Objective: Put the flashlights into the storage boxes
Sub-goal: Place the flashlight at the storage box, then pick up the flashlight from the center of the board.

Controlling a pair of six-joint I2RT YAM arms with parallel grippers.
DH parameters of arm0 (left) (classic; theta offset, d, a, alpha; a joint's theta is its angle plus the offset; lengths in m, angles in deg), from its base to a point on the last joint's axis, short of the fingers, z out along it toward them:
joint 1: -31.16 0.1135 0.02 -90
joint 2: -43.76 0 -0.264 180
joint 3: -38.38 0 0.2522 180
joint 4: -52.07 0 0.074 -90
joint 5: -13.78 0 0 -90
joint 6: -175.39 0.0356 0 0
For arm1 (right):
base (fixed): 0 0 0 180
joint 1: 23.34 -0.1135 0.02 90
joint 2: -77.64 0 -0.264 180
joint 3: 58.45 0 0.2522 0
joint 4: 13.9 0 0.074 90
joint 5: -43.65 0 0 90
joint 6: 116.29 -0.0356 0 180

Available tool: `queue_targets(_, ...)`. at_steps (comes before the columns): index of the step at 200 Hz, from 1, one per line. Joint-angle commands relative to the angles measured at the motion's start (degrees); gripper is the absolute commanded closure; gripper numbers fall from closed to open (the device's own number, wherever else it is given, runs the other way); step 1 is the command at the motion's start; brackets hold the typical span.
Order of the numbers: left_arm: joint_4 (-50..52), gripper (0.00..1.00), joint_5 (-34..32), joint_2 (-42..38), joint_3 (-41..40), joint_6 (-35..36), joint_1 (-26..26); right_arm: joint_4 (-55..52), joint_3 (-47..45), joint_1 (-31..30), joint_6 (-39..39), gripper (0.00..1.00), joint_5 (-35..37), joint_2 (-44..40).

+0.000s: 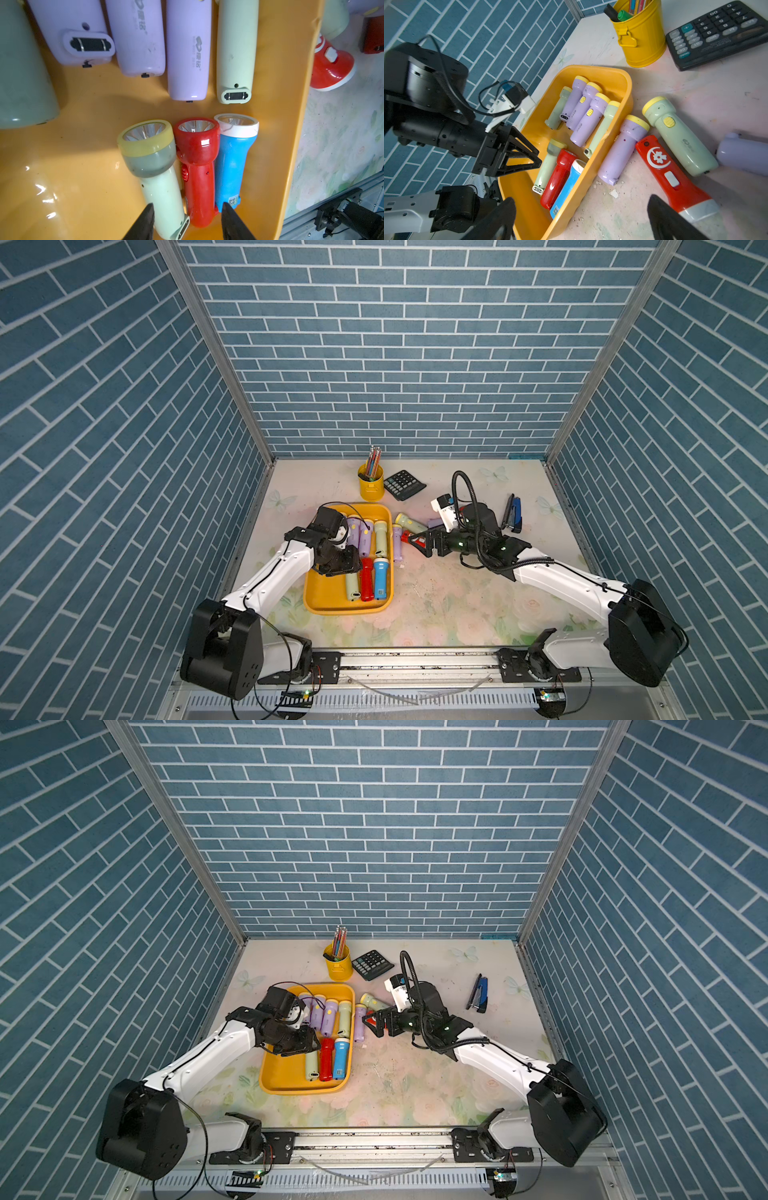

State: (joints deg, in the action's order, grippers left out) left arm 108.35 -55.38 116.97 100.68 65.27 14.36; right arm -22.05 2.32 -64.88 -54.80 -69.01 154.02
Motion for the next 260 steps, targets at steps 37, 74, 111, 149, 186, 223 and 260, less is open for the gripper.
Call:
queue_targets(37,-1.2,0.47,1.4,-3.2,1.6,-1.6,0.0,-9.2,3.9,0.7,4.0,0.01,4.8,-3.5)
queue_targets(74,-2.4,0.47,2.2,-3.8,1.6,-1.8,0.0,-12.0,5.1,1.7,3.8,0.01,4.7,-3.4)
queue_targets(111,-3.0,0.47,3.1,-2.8,3.5,-1.9,0.0,-17.4,7.3,3.6,3.2,0.01,7.8,-2.2)
queue_targets(149,-3.4,0.47,3.5,-1.5,5.5,-1.6,-0.2,-28.2,12.9,7.0,5.5,0.01,10.9,2.3)
queue_targets(186,-4.5,0.47,3.8,2.2,8.5,-1.6,-0.9,-34.8,18.5,10.4,7.8,0.01,12.6,7.3)
queue_targets(223,-5.3,0.47,3.8,7.2,12.8,-1.3,-2.0,-41.4,24.7,12.5,11.6,0.01,18.3,13.4)
queue_targets(260,-5.4,0.47,4.0,12.1,17.0,-1.0,-2.5,-49.8,32.7,15.4,14.8,0.01,22.7,22.4)
